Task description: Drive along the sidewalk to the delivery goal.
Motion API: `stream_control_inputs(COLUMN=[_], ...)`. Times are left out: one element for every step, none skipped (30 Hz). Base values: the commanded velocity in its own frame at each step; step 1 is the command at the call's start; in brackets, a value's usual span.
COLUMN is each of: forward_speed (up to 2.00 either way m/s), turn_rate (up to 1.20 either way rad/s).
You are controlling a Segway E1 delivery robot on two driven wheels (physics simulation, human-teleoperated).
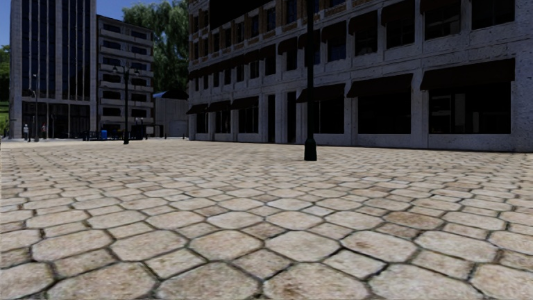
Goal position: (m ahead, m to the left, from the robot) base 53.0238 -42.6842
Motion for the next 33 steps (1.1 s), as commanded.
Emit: stream_control_inputs(forward_speed=[2.0,2.0,2.0,2.0,2.0,2.0,2.0,2.0,2.0,2.0,2.0,2.0,2.0,2.0,2.0,2.0,2.0,2.0,2.0,2.0,2.0,2.0,2.0,2.0,2.0,2.0,2.0,2.0,2.0,2.0,2.0,2.0,2.0], turn_rate=[-0.95,-0.95,-0.95,-0.95,-0.95,-0.95,-0.95,-0.95,-0.95,-0.95,-0.95,-0.95,-0.95,-0.95,-0.95,-0.95,-0.95,-0.95,-0.95,-0.95,-0.95,-0.95,-0.95,-0.95,-0.95,-0.95,-0.95,-0.95,-0.95,-0.95,-0.95,-0.95,-0.95])
